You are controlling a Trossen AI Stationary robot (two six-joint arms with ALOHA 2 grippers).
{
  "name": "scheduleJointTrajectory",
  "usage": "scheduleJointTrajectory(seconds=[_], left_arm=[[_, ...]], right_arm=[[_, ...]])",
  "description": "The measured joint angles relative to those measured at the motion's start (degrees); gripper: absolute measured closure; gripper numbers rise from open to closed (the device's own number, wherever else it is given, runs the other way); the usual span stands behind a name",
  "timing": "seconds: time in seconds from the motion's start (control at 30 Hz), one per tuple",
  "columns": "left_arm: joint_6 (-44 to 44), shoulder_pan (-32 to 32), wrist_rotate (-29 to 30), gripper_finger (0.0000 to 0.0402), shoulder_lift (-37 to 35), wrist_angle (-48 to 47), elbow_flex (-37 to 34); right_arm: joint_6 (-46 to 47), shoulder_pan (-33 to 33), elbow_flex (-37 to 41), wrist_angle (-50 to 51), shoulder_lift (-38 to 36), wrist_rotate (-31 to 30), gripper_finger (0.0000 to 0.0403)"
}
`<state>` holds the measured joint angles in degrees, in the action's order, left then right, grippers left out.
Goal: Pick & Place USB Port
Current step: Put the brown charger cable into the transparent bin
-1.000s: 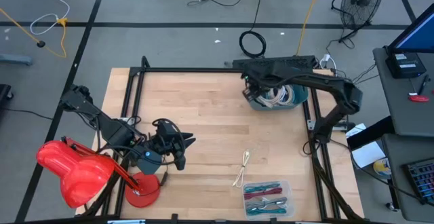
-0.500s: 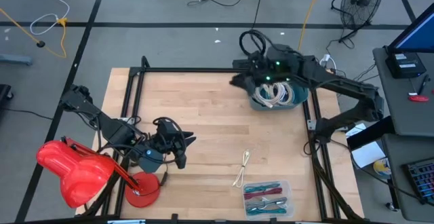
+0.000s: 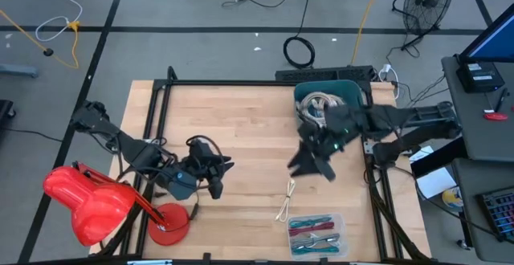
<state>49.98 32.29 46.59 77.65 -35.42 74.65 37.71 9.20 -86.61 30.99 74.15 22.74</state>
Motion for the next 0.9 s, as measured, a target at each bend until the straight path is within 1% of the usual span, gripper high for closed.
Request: scheduleJointTrajectory(seconds=[0.13,0.27,0.37,0.53,0.6,0.67,0.77,0.83,0.9], left_arm=[[-0.2,-2.6,-6.8,0.0305,0.6,0.2,0.0],[-2.8,-4.6,-12.4,0.0305,2.8,2.3,0.0],[-5.0,-6.6,-17.8,0.0305,5.2,7.0,0.1],[-6.6,-9.9,-30.0,0.0305,11.9,15.4,0.1],[-7.0,-10.6,-33.1,0.0305,14.7,17.5,0.1],[-7.9,-11.2,-34.7,0.0305,17.2,18.9,0.1],[-9.6,-11.8,-35.6,0.0305,20.1,20.6,0.0],[-11.6,-12.6,-37.0,0.0305,22.0,22.0,0.3],[-13.8,-13.3,-38.6,0.0305,24.2,22.3,2.3]], right_arm=[[4.8,7.8,0.8,-0.4,-0.1,-5.0,0.0232],[10.5,14.7,2.9,-0.1,-0.5,-11.2,0.0232],[14.6,19.4,5.0,2.0,-1.3,-16.5,0.0232],[21.8,25.3,10.4,3.5,-3.3,-25.5,0.0232],[25.0,27.2,12.4,4.2,-4.4,-29.2,0.0232],[27.4,29.4,14.7,4.6,-5.7,-32.8,0.0232],[30.2,32.0,18.0,4.3,-8.0,-37.4,0.0232],[31.4,33.3,20.4,4.5,-9.6,-39.5,0.0232],[33.2,34.3,22.9,4.3,-11.2,-40.9,0.0232]])
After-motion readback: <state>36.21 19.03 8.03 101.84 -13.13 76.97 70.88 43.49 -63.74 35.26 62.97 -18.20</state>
